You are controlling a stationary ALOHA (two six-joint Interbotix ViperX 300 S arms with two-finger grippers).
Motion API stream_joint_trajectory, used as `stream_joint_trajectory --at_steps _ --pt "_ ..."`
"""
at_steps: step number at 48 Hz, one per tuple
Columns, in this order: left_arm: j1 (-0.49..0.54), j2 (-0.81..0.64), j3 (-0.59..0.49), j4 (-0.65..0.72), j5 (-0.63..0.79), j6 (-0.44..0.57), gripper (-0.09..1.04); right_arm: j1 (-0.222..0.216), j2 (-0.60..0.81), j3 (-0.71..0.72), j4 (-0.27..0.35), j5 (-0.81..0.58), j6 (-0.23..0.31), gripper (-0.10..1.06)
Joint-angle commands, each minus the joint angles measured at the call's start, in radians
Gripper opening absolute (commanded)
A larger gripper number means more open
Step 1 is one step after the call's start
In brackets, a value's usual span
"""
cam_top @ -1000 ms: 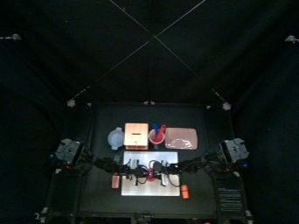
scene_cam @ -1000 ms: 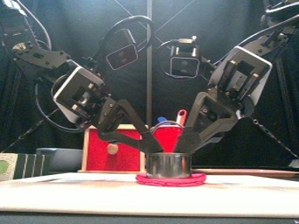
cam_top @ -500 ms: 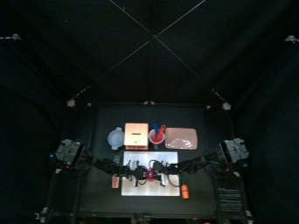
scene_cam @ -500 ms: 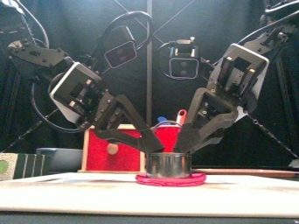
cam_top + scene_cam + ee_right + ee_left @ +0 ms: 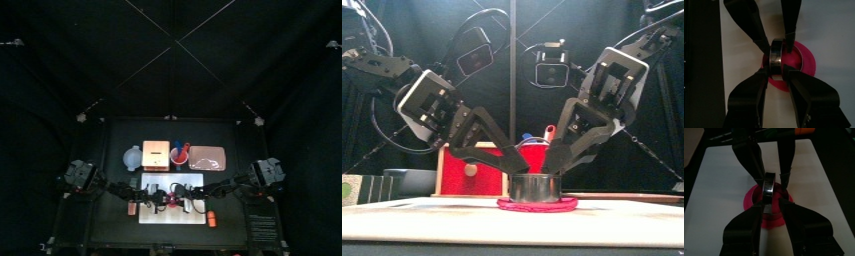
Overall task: Get the cutter from the drawer then cut the dough then place the extra dough in the bowl
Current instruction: Cut the dough
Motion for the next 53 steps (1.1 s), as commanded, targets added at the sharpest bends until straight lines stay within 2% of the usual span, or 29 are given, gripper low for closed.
stream_joint_trajectory --at_steps 1,17,34,43,53 --pt "-0.017 -0.035 0.008 -0.003 -0.003 0.0 0.73 0.015 -0.04 0.003 -0.015 -0.006 0.003 0.73" --pt "-0.014 -0.051 0.002 -0.028 -0.012 -0.002 0.74 0.017 -0.052 -0.012 -0.046 -0.071 0.003 0.74" --pt "0.0 -0.058 0.0 -0.032 -0.044 0.002 0.87 0.011 -0.057 -0.023 -0.052 -0.075 0.002 0.9" --pt "0.006 -0.075 0.005 -0.032 -0.071 0.005 0.87 0.006 -0.069 -0.035 -0.083 -0.08 0.0 0.91" --pt "0.018 -0.087 0.008 -0.031 -0.087 0.006 0.87 -0.018 -0.072 -0.052 -0.118 -0.087 0.002 0.91"
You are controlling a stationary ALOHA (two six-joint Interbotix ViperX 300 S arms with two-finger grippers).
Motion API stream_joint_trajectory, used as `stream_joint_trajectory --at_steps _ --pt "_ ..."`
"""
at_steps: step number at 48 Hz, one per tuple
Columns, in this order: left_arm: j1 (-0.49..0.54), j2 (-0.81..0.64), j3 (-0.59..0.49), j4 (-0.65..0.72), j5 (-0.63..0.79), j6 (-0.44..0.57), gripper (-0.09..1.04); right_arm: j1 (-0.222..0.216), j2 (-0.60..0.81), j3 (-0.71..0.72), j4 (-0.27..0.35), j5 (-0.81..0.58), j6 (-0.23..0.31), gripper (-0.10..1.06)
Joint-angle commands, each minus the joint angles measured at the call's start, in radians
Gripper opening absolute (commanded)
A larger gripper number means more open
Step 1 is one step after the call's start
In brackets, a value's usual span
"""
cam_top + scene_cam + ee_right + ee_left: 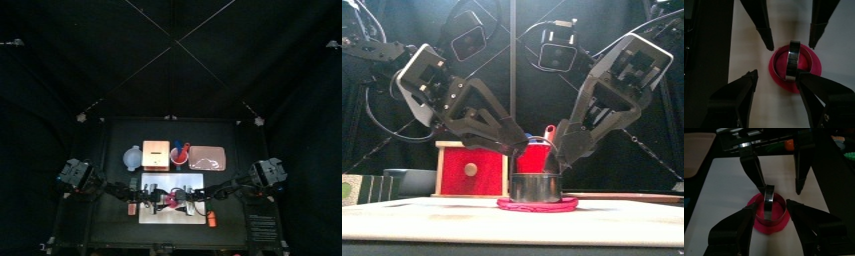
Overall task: Get the cutter from the drawer then cut the dough then place the extra dough in the bowl
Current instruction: Cut the dough
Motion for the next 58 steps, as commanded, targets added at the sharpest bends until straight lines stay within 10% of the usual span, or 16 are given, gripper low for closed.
stream_joint_trajectory --at_steps 1,30,58 --pt "0.006 -0.031 -0.008 0.002 -0.011 0.002 0.87 -0.012 -0.044 -0.031 -0.011 -0.009 -0.002 0.91" --pt "-0.018 -0.046 0.041 0.0 -0.012 -0.005 0.83 -0.066 -0.044 -0.054 -0.071 0.003 0.0 0.91" --pt "-0.017 0.032 0.038 -0.044 -0.044 -0.009 0.51 -0.074 -0.041 -0.114 -0.072 0.173 0.003 0.91"
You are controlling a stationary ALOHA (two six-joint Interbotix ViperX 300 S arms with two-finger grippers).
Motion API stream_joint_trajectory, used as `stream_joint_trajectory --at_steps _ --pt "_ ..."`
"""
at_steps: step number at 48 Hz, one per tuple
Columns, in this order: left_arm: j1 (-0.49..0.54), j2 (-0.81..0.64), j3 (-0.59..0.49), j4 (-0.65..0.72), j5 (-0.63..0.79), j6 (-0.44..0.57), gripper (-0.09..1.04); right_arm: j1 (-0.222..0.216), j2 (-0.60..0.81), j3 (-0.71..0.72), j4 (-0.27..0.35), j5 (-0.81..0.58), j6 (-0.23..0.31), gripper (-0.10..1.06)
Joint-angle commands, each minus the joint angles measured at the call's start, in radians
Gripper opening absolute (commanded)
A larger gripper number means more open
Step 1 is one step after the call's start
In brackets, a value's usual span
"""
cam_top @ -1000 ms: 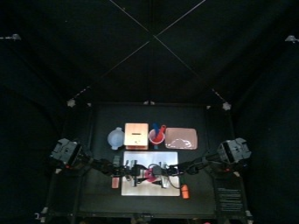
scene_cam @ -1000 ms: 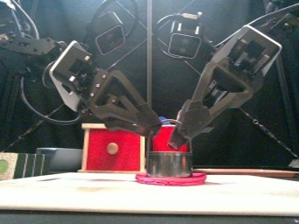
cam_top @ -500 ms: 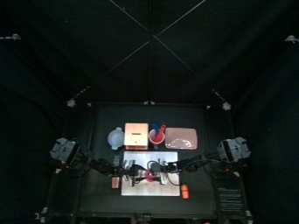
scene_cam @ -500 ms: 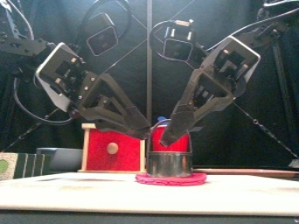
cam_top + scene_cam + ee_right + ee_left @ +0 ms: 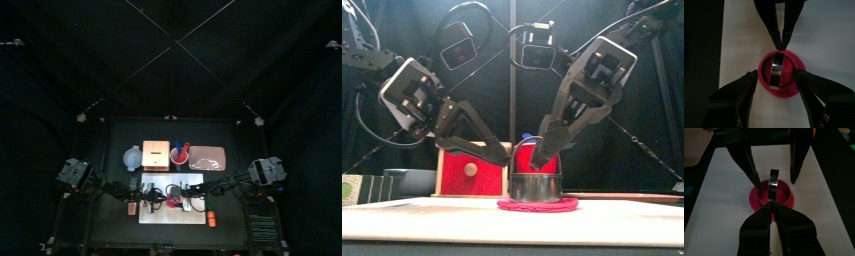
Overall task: Get the cutter from the drawer then cut the dough then place the extra dough in the bowl
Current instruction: Cut the dough
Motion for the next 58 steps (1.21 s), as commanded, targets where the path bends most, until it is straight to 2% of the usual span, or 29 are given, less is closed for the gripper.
stream_joint_trajectory --at_steps 1,12,39,58 --pt "0.0 0.026 -0.018 -0.035 -0.035 -0.002 0.5 -0.005 -0.04 -0.023 0.002 -0.002 0.002 0.91" --pt "-0.002 0.081 -0.031 -0.066 -0.074 0.0 0.5 -0.008 -0.04 -0.026 0.006 -0.002 0.002 0.91" --pt "-0.014 0.058 -0.044 -0.055 -0.074 0.002 0.5 -0.014 -0.034 -0.025 0.012 -0.002 0.002 0.91" --pt "-0.02 0.109 -0.066 -0.067 -0.028 -0.003 0.5 -0.014 -0.034 -0.037 0.012 0.0 0.002 0.9"
